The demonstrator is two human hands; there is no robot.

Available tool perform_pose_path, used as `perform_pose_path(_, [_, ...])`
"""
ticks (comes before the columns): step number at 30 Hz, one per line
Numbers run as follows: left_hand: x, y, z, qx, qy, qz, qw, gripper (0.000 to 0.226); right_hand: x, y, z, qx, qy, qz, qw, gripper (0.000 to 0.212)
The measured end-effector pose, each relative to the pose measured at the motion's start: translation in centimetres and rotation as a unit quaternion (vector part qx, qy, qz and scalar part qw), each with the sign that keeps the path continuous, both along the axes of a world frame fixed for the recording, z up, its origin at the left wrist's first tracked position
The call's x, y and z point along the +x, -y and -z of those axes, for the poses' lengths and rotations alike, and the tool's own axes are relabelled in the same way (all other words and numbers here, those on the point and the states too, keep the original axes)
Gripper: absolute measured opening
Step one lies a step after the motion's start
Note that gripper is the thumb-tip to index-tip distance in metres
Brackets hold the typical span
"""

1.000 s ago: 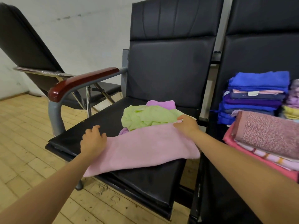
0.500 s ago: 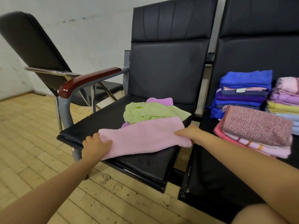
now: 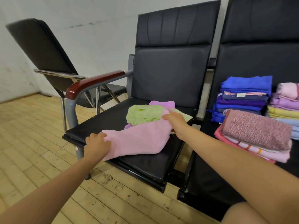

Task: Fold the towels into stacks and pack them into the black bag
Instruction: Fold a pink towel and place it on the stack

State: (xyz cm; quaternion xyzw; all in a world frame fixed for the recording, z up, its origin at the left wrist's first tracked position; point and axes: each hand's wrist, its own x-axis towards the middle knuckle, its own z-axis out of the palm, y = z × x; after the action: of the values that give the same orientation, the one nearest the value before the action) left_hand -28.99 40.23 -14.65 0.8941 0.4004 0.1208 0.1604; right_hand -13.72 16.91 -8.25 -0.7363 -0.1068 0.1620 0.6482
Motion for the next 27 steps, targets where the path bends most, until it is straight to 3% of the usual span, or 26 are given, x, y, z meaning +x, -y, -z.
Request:
perform_pose_path(3, [0.6, 0.4, -0.2, 0.045, 0.05, 0.039, 0.997, 0.031, -1.8, -2.4, -0.8, -0.061, 0.018, -0.051, 0.997, 0.017])
perform_pose_path(6, [1.4, 0.7, -0.4, 0.011, 0.077, 0.068, 0.995, 0.029, -3.0, -4.2, -0.5, -0.118, 0.04, -0.123, 0.984, 0.022])
perform_pose_path(10, [2.6, 1.3, 0.3, 0.033, 0.04, 0.132, 0.99, 0.031, -3.6, -5.1, 1.2, -0.164, 0.009, -0.2, 0.966, 0.024])
perform_pose_path(15, [4.0, 2.0, 0.2, 0.018, 0.005, 0.114, 0.993, 0.034, -1.5, -3.5, 2.7, -0.141, 0.086, -0.106, 0.981, 0.019])
perform_pose_path(17, [4.5, 2.7, 0.4, 0.031, -0.014, 0.136, 0.99, 0.042, -0.6, -2.5, 3.7, -0.145, 0.082, -0.064, 0.984, 0.026])
perform_pose_path(20, [5.5, 3.3, 0.4, -0.003, -0.038, 0.141, 0.989, 0.052, -0.2, -1.5, 4.8, -0.181, 0.06, -0.077, 0.979, 0.032])
perform_pose_path(23, [6.5, 4.2, -0.3, -0.046, -0.056, 0.182, 0.981, 0.033, -0.3, -1.4, 5.2, -0.207, 0.068, -0.108, 0.97, 0.02])
perform_pose_path(27, [7.5, 4.6, -0.7, -0.151, 0.007, 0.228, 0.962, 0.01, 0.1, -1.6, 6.1, -0.235, 0.112, -0.128, 0.957, 0.031])
